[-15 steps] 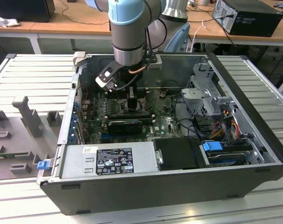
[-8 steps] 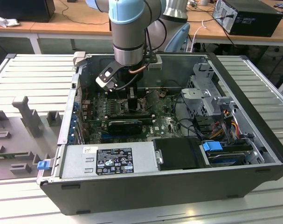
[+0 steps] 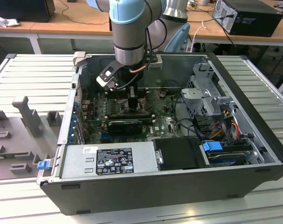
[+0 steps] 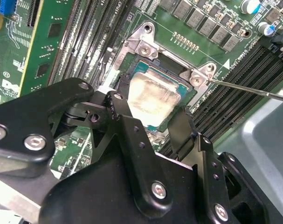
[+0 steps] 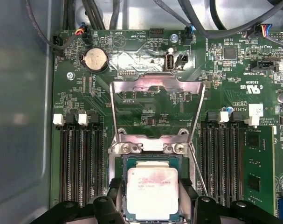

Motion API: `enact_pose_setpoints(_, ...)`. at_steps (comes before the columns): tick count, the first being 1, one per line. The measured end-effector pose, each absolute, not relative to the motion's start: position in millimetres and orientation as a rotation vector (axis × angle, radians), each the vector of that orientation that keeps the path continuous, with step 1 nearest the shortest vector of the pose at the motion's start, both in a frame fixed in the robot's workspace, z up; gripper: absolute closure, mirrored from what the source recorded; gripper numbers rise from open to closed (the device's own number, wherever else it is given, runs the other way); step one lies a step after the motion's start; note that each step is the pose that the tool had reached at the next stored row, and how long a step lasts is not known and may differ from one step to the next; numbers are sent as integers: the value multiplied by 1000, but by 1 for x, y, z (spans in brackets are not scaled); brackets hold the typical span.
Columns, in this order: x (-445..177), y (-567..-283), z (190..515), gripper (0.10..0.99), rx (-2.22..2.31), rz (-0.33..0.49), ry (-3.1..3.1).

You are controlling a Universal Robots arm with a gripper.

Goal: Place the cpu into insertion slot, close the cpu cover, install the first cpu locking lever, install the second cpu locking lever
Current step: 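Place the cpu into insertion slot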

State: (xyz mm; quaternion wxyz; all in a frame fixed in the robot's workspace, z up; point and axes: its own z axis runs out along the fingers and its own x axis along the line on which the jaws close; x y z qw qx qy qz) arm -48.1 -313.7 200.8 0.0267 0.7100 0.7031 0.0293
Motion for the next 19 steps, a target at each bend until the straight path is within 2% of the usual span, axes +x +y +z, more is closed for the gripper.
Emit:
enact_pose_setpoints(15,-48,-316,213,502,2193,90,2172)
enact_pose_setpoints(16,-48,-316,214,569,2193,90,2172)
enact_pose_setpoints(17,-48,-316,216,690,2193,89,2172)
enact_pose_setpoints(19,-48,-316,218,690,2193,89,2172)
